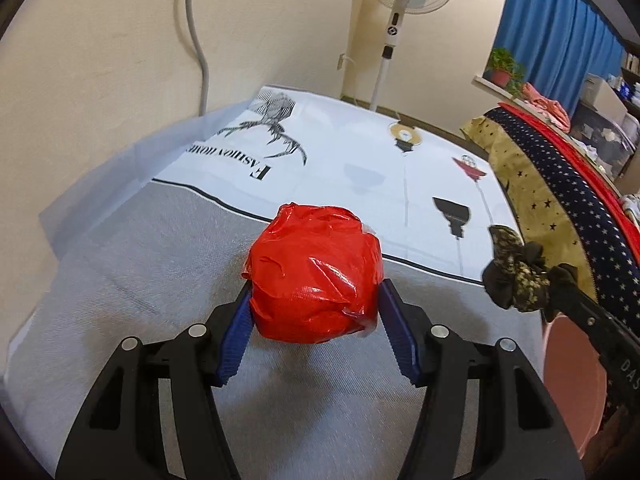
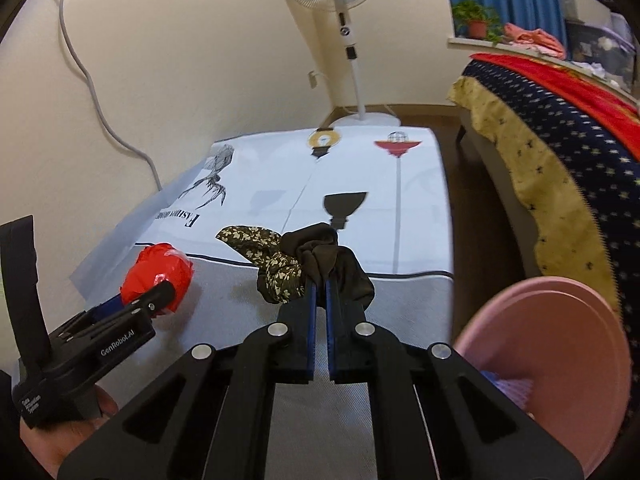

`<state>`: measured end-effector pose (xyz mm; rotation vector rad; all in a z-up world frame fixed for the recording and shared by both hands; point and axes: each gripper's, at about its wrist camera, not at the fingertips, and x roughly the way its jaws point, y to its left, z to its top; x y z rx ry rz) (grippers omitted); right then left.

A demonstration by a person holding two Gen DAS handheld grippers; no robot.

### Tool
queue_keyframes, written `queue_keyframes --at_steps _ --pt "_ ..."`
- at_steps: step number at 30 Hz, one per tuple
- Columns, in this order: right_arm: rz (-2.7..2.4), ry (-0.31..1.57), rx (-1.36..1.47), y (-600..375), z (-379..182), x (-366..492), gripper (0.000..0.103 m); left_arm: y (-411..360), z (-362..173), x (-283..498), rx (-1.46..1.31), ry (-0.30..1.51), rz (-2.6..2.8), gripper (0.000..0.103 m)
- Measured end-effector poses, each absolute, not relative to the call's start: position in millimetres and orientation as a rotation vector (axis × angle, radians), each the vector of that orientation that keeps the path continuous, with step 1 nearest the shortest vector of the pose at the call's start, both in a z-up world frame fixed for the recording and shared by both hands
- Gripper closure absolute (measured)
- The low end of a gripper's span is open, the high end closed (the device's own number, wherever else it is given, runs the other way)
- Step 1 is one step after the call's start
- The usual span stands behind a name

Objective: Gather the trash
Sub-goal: 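Grasp the red plastic bag with the left tool while the right tool grasps the camouflage cloth, then carry the red bag and camouflage cloth over the pink bin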

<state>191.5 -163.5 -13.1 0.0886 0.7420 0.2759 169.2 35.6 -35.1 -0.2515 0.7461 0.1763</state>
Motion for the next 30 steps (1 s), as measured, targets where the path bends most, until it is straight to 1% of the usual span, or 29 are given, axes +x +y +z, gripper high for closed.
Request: queue_keyframes --at_steps 13,19,24,30 --pt "0.165 0.652 0.080 -214 55 113 0.099 -9 5 120 -0.157 0.672 0.068 0.045" --pt "0.119 0.623 0.097 -239 77 84 0.099 -27 13 104 -0.128 0.651 0.014 0.045" --pt "0.069 0.594 0.128 -257 72 63 0.099 -42 17 98 -0.096 0.628 -0.037 0.045" --pt "0.009 0.590 0.154 -273 62 58 0.098 -62 18 93 -0.064 0.613 -0.089 0.045"
